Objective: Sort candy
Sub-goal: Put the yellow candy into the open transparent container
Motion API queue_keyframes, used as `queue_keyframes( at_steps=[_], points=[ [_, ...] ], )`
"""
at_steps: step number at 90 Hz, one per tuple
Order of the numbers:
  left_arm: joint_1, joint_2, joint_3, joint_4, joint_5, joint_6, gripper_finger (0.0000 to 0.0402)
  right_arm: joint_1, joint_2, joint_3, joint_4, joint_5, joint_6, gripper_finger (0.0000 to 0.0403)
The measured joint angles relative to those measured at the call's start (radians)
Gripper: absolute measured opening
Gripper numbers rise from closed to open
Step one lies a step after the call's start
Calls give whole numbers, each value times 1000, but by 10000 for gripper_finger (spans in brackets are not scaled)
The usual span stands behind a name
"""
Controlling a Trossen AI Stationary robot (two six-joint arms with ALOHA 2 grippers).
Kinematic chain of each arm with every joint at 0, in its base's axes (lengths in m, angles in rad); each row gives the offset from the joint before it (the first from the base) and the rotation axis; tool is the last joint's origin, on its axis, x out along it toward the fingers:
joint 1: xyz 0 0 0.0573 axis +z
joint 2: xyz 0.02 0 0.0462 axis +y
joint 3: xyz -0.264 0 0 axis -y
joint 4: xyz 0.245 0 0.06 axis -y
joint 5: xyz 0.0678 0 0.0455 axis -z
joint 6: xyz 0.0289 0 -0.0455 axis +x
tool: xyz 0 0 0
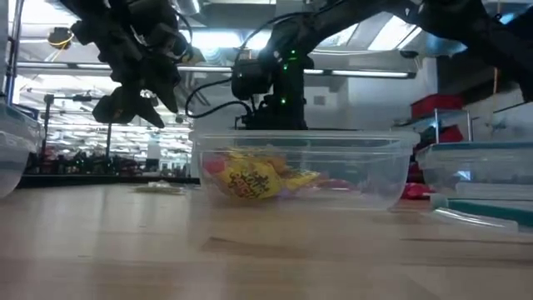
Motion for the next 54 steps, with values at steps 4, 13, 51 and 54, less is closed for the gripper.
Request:
queue_keyframes(
  at_steps=[4, 13, 51, 54],
  points=[
    [0, 0, 0, 0, 1, 1, 136, -4, 0, -22, 21, -3, 11, 146],
    [0, 0, 0, 0, 1, 1, 136, -10, -1, -78, 68, -30, 20, 148],
    [0, 0, 0, 1, -2, -10, 136, 20, -85, -166, 111, 60, 8, 13],
    [0, 0, 0, 1, -2, -14, 136, 21, -110, -166, 115, 71, -1, 13]
  ],
)
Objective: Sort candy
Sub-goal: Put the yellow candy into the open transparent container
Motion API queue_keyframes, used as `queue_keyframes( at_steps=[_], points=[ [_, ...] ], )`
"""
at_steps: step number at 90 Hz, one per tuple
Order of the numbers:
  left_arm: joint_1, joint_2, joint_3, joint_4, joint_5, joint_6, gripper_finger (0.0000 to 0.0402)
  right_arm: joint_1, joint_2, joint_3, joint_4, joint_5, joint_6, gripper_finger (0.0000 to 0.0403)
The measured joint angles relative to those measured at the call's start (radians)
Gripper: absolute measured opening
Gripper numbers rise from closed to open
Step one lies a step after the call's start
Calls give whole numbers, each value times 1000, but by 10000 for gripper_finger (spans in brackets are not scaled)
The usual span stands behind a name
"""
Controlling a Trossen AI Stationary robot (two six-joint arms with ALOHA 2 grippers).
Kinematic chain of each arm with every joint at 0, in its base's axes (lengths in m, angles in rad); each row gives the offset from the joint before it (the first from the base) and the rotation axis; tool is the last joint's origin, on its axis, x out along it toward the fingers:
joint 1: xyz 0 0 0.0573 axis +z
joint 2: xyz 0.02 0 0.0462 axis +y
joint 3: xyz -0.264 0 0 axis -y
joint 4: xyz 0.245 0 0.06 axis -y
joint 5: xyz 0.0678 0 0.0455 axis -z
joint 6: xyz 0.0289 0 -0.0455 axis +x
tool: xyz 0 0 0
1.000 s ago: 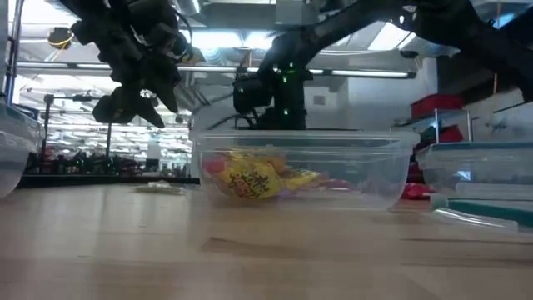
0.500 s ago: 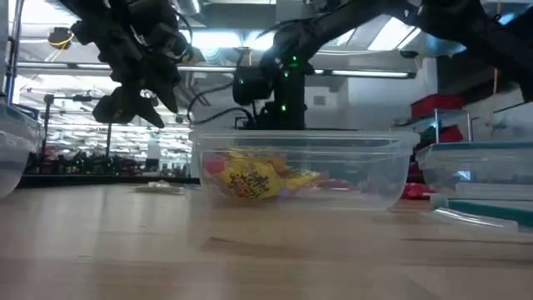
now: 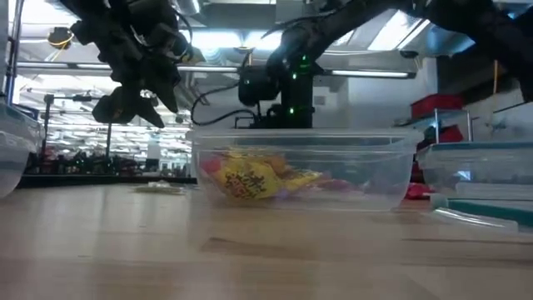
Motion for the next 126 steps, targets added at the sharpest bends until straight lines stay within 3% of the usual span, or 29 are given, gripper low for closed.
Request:
queue_keyframes(
  at_steps=[16, 39, 47, 62, 77, 89, 97, 116, 126],
  points=[
    [0, 0, 0, 4, -11, -7, 136, -2, -197, 8, 16, -97, -91, 3],
    [0, 0, 0, 5, -4, -15, 136, 50, -323, 8, 30, -493, -120, 2],
    [-7, 0, 0, 4, 17, -32, 136, 100, -314, 4, 24, -555, -118, 1],
    [-67, 0, 0, 2, 47, -40, 136, 222, -306, -54, 105, -520, -67, 1],
    [-162, 0, 0, -5, 53, -29, 136, 287, -303, -180, 258, -362, 186, 1],
    [-245, 0, 0, -5, 58, -23, 136, 289, -303, -222, 289, -348, 444, 1],
    [-304, 0, 0, -5, 55, -21, 136, 288, -298, -229, 288, -269, 547, 1],
    [-445, 0, 0, -4, -9, -46, 136, 279, -235, -229, 308, -253, 669, 3],
    [-528, 0, 0, -3, -48, -93, 136, 279, -200, -230, 327, -252, 685, 23]
  ],
)
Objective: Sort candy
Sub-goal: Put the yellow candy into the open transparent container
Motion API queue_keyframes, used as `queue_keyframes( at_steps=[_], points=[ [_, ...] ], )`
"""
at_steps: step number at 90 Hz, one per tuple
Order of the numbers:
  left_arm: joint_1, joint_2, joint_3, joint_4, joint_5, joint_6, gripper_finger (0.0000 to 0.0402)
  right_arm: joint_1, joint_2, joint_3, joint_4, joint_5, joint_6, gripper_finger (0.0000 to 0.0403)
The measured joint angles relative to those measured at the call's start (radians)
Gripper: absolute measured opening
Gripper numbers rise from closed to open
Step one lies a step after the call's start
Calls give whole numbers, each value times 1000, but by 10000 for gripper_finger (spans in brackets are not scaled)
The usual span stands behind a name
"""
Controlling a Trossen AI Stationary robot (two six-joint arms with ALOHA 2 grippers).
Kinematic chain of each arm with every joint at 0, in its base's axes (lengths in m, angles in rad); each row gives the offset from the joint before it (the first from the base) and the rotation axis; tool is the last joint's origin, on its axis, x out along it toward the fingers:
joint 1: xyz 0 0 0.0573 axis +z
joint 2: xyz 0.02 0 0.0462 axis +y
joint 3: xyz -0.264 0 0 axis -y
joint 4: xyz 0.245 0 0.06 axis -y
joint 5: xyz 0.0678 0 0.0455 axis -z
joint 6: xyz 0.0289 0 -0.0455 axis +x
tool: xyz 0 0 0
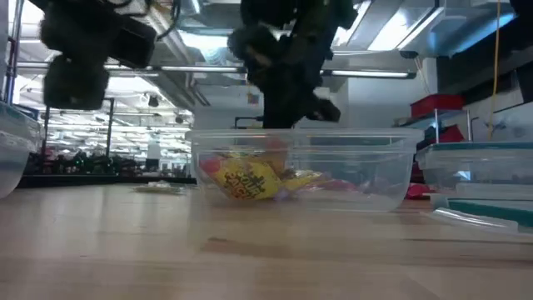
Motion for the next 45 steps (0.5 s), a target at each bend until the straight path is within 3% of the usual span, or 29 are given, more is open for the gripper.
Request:
queue_keyframes(
  at_steps=[30, 45],
  points=[
    [-265, 0, 0, 2, -215, -175, 137, 0, -4, 25, 29, 37, 64, 170],
    [-304, 0, 0, 2, -256, -229, 137, 21, -5, 26, -109, 24, 63, 171]
  ],
)
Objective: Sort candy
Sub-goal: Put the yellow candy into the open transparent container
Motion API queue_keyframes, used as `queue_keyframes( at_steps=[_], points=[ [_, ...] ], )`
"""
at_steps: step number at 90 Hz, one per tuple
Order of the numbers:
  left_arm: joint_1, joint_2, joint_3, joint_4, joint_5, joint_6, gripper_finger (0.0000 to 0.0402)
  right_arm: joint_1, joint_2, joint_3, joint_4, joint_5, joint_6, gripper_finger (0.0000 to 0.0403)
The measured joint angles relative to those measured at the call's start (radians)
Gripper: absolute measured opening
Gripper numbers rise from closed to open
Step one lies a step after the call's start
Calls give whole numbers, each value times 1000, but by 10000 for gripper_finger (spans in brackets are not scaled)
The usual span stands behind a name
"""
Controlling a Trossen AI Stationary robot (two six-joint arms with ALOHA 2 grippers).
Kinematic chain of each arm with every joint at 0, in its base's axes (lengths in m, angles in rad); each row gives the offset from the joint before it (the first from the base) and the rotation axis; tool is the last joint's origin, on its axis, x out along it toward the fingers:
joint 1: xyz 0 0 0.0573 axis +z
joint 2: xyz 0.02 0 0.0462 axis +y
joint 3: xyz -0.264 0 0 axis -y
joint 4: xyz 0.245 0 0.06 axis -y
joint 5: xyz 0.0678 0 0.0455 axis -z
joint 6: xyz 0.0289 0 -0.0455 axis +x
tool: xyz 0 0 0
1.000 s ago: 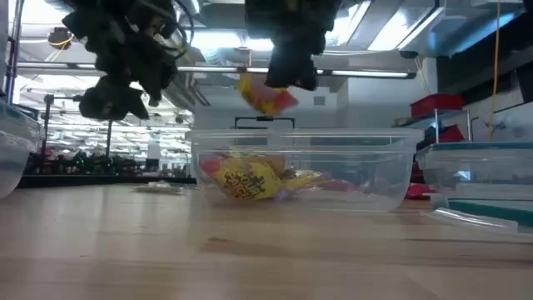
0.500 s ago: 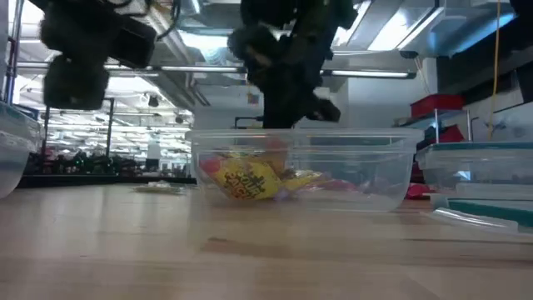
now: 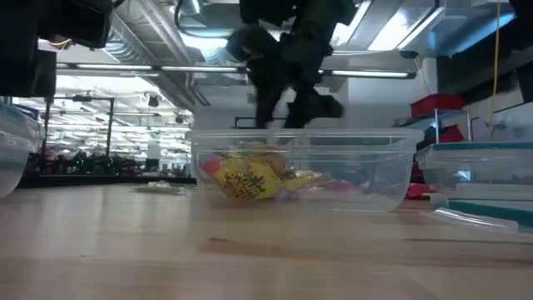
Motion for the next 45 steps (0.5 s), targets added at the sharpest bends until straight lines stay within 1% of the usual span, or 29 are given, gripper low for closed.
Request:
queue_keyframes(
  at_steps=[6, 12, 23, 33, 40, 45],
  points=[
    [-3, 0, 0, -1, -28, -27, 136, 8, 9, -14, -42, 5, 7, 150],
    [-1, 0, 0, 0, -73, -33, 136, 14, 21, -26, -36, 4, 9, 124],
    [32, 0, 0, 1, -146, -57, 136, 18, 35, -25, 66, 11, 8, 77],
    [83, 0, 0, 6, -143, -86, 136, 10, 36, -25, 159, 25, 8, 41],
    [110, 0, 0, 10, -125, -106, 136, -2, 37, -24, 164, 25, 3, 22],
    [122, 0, 0, 14, -115, -111, 136, -9, 37, -18, 135, 2, -2, 11]
  ],
)
